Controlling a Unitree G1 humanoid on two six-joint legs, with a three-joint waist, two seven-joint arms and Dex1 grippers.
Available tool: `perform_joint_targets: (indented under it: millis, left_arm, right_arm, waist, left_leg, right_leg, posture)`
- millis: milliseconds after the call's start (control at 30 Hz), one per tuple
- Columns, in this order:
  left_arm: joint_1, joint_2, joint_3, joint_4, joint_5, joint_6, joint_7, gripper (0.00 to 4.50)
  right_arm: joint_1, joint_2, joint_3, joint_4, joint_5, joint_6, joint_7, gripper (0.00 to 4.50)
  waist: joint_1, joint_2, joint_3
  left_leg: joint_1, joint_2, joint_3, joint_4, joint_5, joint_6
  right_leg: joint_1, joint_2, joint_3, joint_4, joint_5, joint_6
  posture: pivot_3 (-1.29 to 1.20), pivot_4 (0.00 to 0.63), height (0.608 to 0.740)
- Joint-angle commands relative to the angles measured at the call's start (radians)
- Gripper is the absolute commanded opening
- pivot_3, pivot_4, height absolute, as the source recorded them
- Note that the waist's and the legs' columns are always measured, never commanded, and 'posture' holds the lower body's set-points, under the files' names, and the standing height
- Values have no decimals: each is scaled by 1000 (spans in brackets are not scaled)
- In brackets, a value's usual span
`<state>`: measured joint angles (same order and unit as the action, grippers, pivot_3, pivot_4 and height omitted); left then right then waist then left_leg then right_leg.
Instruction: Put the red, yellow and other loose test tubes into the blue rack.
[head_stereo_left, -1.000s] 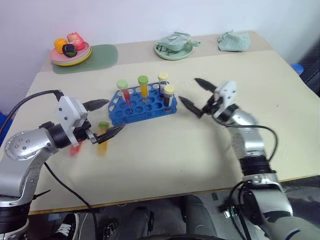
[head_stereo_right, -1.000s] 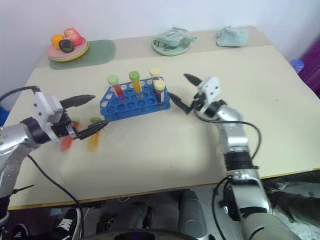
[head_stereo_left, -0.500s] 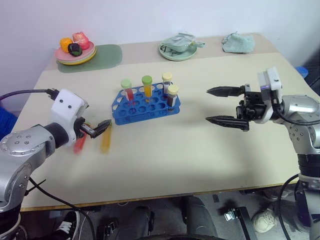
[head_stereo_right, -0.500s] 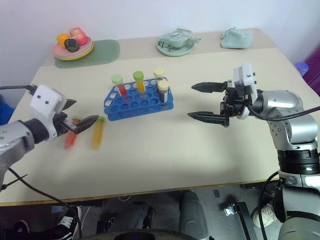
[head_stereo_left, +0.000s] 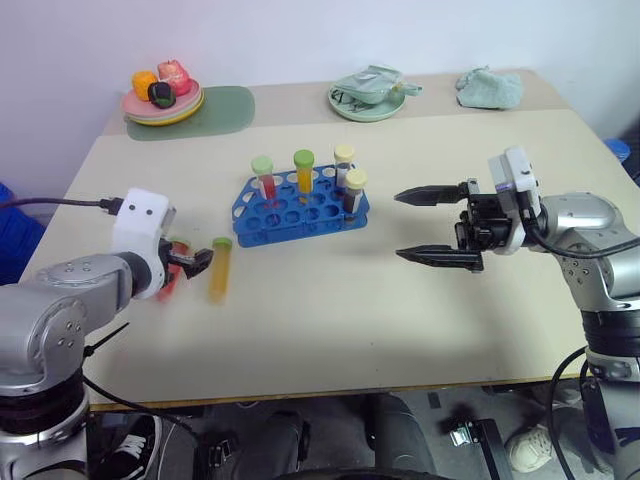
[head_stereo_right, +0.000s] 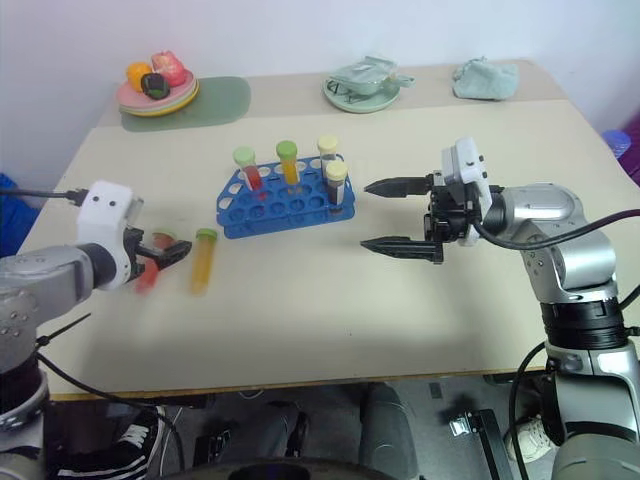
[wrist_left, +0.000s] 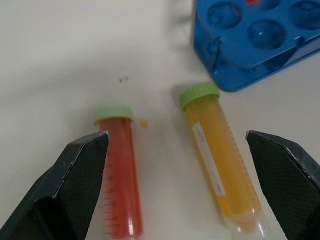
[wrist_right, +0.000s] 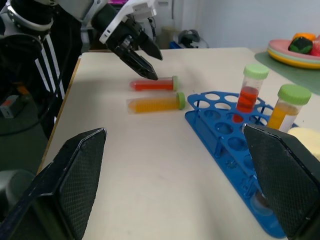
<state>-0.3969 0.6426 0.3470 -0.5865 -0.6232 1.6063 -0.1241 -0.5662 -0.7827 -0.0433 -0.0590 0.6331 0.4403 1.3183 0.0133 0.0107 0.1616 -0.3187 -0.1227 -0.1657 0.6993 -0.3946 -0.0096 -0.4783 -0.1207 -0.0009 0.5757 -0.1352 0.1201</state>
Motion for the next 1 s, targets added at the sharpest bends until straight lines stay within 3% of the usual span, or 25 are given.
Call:
perform_joint_targets:
  millis: [33,300,500,767,833,1000]
  left_arm:
    - [-42,5,22,80,-54,8,69,4500]
    - [-183,-27,12,392,-344,8,359,4500]
    - [-235,46,-51,539,-666,8,590,4500]
    - [-267,142,-151,663,-980,8,838,4500]
    - [-251,178,-204,689,-1100,-54,923,4500]
    - [-279,213,-322,716,-1229,-168,1037,4500]
  right_arm:
    - [-8,-2,-29,-49,18,7,-11,4467]
    - [-11,18,-19,-103,27,38,-44,4467]
    - [-25,31,-9,-90,10,33,-49,4467]
    - [-29,47,9,-69,-11,18,-49,4467]
    - [-31,51,12,-67,-14,18,-54,4467]
    - [-29,59,15,-66,-25,14,-59,4467]
  waist:
    - [0,0,0]
    - [-4,-1,0]
    - [-1,-1,0]
    - [-2,-1,0]
    - [-3,-1,0]
    - [1,-1,0]
  left_leg:
    - [0,0,0,0,0,0]
    - [0,0,-1,0,0,0]
    - [0,0,-1,1,0,-1]
    - [0,0,-1,1,0,-1]
    - [0,0,-1,1,0,-1]
    - [0,0,-1,1,0,-2]
  right_leg:
    - [0,0,0,0,0,0]
    - [0,0,0,0,0,0]
    - [-1,0,0,1,0,0]
    - [-1,0,0,2,0,0]
    - [-1,0,0,2,0,0]
    - [-1,0,0,2,0,0]
  posture:
    - [0,150,740]
    - [0,150,740]
    - [0,150,740]
    - [0,150,740]
    - [0,150,740]
    - [0,150,740]
